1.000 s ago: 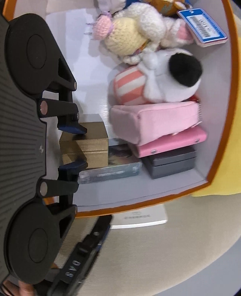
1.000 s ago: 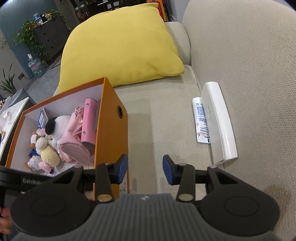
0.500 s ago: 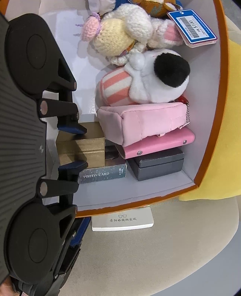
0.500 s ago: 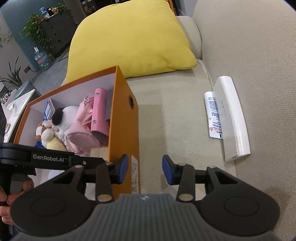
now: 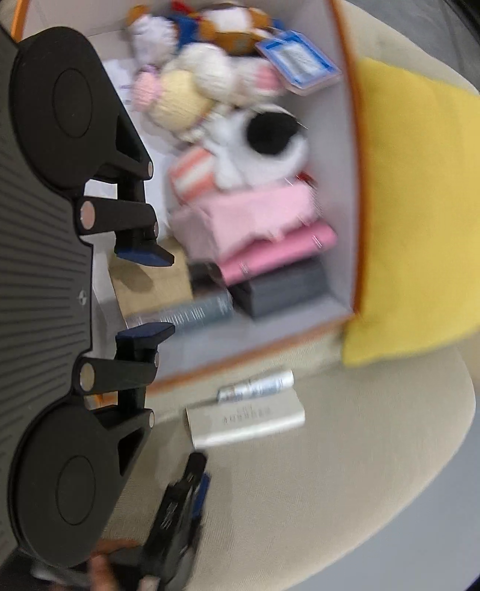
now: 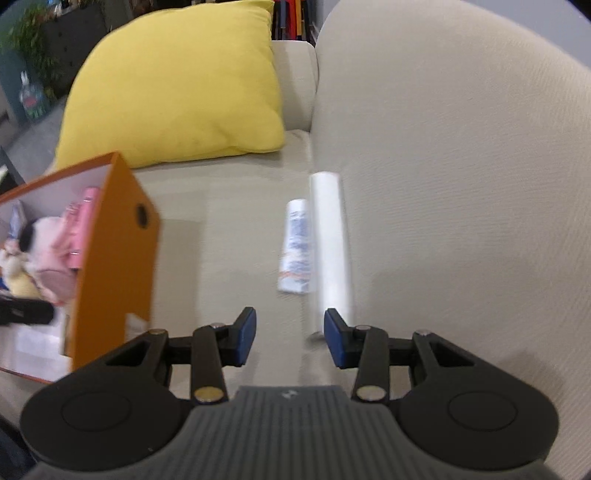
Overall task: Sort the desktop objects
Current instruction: 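Grasp the white cylindrical package on the sofa with the right gripper, then grasp the white toothpaste tube with the left gripper while the right gripper holds the white package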
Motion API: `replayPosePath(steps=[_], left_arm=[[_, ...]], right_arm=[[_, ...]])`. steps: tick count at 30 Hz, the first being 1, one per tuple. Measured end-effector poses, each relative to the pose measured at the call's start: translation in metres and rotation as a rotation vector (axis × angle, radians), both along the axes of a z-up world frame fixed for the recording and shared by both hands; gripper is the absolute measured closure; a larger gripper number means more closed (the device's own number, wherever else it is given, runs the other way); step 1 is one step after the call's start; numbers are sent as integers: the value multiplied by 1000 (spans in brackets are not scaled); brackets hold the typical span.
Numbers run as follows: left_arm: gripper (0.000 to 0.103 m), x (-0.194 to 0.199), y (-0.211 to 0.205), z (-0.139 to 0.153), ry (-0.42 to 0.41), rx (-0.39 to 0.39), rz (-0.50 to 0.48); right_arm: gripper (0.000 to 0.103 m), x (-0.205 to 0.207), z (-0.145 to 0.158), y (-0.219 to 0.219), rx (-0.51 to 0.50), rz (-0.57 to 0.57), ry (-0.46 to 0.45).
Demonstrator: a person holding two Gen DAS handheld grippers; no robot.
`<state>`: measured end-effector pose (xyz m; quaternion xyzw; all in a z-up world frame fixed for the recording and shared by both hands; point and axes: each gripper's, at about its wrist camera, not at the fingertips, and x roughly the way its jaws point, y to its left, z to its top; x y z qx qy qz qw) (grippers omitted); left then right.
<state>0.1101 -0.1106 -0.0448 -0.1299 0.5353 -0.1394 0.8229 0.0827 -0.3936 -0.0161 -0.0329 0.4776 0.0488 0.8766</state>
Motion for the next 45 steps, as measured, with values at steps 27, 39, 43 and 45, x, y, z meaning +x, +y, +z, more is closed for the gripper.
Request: replayPosePath(steps=[27,39,43,45], left_arm=[[66,50,-68,10,-37,-12,-204],[46,94,-114,-8,-2,-40,-250],[45,109,-133,-31,46,-39,-247],[45,117,-140,-47,93,-48,-238]], right_arm=[[72,118,-64,19,-170,49,200],[72,93,25,-40,27,87,121],[73,100,37,-60,127,71,111],[73,103,36,-61,133,70,103]])
